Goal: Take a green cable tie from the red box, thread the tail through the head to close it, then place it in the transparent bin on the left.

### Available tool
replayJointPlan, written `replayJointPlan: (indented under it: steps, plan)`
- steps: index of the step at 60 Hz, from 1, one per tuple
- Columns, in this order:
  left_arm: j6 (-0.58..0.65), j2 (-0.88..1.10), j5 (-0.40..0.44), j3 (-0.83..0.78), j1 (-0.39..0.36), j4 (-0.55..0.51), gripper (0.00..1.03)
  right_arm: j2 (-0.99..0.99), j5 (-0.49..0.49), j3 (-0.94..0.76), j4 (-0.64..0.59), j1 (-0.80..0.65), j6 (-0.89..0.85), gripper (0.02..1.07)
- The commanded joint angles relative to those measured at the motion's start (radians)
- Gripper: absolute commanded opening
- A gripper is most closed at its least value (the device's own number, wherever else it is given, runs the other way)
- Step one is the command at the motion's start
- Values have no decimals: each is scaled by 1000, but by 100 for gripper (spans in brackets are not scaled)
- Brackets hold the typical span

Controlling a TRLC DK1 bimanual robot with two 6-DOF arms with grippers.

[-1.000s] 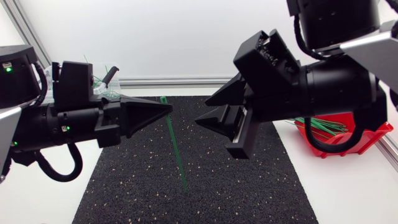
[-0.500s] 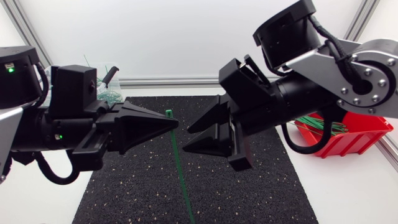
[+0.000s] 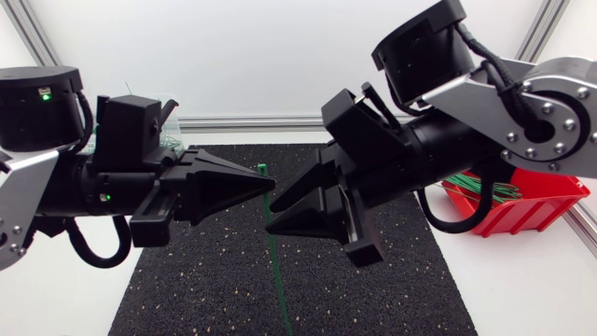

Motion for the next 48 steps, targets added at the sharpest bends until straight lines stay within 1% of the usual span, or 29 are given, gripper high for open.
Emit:
replayJointPlan:
  steps: [1, 8, 14, 18, 22, 29, 31, 37, 41, 48]
  plan:
    - [-11, 21, 16, 50, -1, -4, 4, 12, -8, 27, 4, 0, 0, 38]
    - [-59, 24, 25, 68, -6, -2, 4, 10, -19, 30, 6, -11, 7, 36]
    - [-86, 24, 37, 76, -6, 2, 4, 6, -25, 32, 7, -16, 16, 21]
    - [-111, 31, 53, 81, -4, 2, 4, 1, -28, 33, 7, -20, 23, 15]
    - [-117, 31, 59, 79, -4, 2, 4, -5, -38, 36, 7, -28, 27, 12]
    - [-132, 31, 71, 73, 0, 2, 4, -14, -70, 38, 7, -46, 41, 11]
    - [-135, 31, 71, 70, 2, 2, 4, -17, -74, 38, 7, -51, 46, 7]
    - [-144, 31, 71, 68, 5, 5, 4, -19, -91, 41, 4, -54, 62, 8]
    - [-166, 32, 70, 62, 10, 25, 4, -17, -114, 47, 1, -59, 79, 8]
    - [-170, 32, 70, 55, 10, 38, 4, -14, -123, 48, -2, -59, 89, 8]
